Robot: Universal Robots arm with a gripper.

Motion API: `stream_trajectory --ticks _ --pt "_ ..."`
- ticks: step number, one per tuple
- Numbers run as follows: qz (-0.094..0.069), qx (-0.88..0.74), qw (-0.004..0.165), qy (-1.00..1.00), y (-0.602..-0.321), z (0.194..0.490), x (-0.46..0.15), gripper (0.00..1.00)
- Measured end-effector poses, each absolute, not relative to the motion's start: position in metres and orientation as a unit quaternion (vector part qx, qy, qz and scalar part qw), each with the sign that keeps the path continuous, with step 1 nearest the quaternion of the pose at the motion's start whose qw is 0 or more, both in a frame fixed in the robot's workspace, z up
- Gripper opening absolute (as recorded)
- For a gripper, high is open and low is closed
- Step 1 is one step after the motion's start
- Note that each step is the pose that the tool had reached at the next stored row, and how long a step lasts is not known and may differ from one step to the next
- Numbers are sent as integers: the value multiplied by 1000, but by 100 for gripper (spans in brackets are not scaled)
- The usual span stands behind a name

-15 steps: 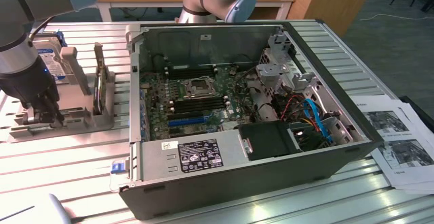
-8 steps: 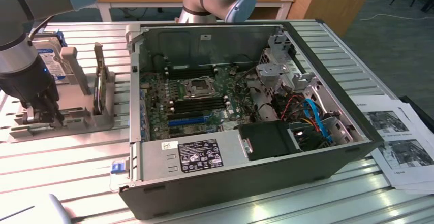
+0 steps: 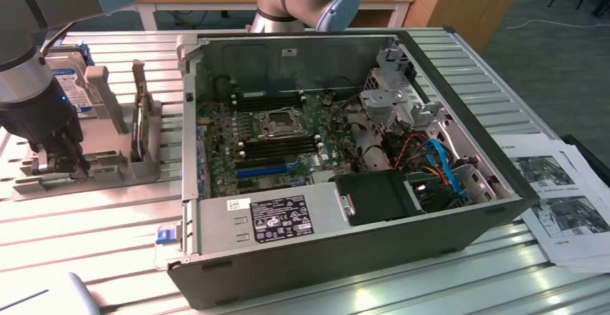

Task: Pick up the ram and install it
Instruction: 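Pick up the ram and move it above insertion slot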

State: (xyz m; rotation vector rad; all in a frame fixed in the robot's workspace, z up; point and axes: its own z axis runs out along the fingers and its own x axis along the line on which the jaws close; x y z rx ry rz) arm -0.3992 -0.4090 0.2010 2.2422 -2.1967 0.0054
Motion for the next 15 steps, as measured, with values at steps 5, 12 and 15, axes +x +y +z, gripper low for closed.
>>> stream_trajectory --ticks 5,12,15 --pt "2 714 1 -700 -409 201 -399 20" --pt "2 714 1 -700 -409 201 -399 11" --pt "2 714 1 -700 -409 201 -399 11"
